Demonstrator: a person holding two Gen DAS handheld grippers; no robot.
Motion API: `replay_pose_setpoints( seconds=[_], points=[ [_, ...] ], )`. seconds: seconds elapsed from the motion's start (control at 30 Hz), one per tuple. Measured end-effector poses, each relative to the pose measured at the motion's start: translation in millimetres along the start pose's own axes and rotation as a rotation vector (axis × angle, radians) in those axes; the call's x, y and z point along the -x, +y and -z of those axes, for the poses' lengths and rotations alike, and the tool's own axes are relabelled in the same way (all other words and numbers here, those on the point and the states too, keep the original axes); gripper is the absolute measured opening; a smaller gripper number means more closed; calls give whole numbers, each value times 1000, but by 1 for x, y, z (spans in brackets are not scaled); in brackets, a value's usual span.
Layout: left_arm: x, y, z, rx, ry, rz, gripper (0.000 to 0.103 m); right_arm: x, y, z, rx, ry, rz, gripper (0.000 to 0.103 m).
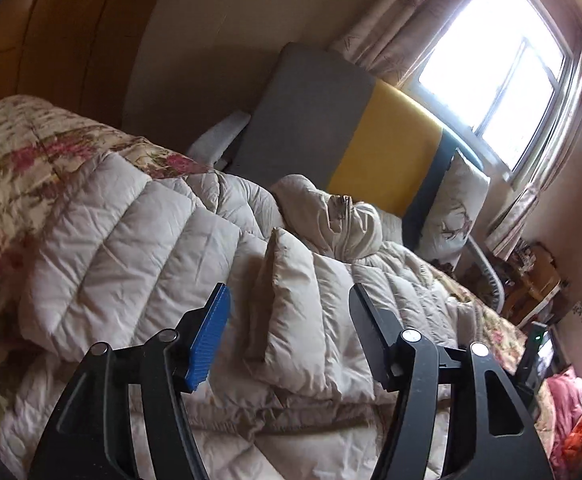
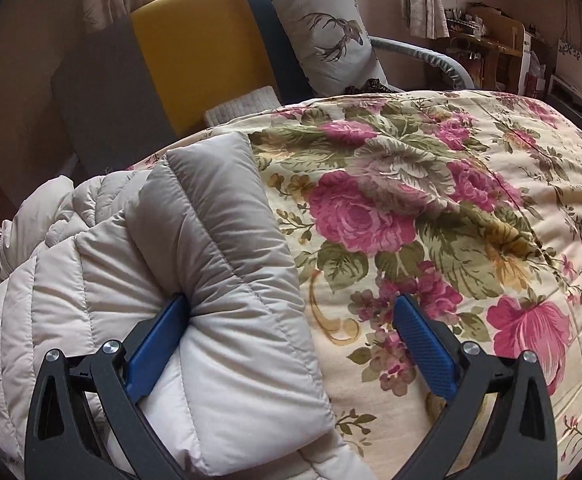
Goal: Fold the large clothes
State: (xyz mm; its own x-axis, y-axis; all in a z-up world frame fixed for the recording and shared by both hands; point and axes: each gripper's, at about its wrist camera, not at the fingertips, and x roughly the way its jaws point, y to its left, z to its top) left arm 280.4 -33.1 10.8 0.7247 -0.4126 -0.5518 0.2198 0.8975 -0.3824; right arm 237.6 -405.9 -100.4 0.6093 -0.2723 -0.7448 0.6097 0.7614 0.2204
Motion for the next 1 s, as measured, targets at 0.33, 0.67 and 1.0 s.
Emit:
replay_pose_setpoints(
  seconds=[0.33, 0.67, 1.0],
  points=[
    [-79, 7, 26, -243, 141, -184, 66, 2, 2, 2, 10, -9, -10, 101],
    [-24, -1, 16, -226, 132, -117, 93, -10, -6, -11, -38, 99, -80, 101],
    [98, 59, 27, -165, 2, 1, 93, 57, -77, -30, -189, 245, -451, 101]
  ],
)
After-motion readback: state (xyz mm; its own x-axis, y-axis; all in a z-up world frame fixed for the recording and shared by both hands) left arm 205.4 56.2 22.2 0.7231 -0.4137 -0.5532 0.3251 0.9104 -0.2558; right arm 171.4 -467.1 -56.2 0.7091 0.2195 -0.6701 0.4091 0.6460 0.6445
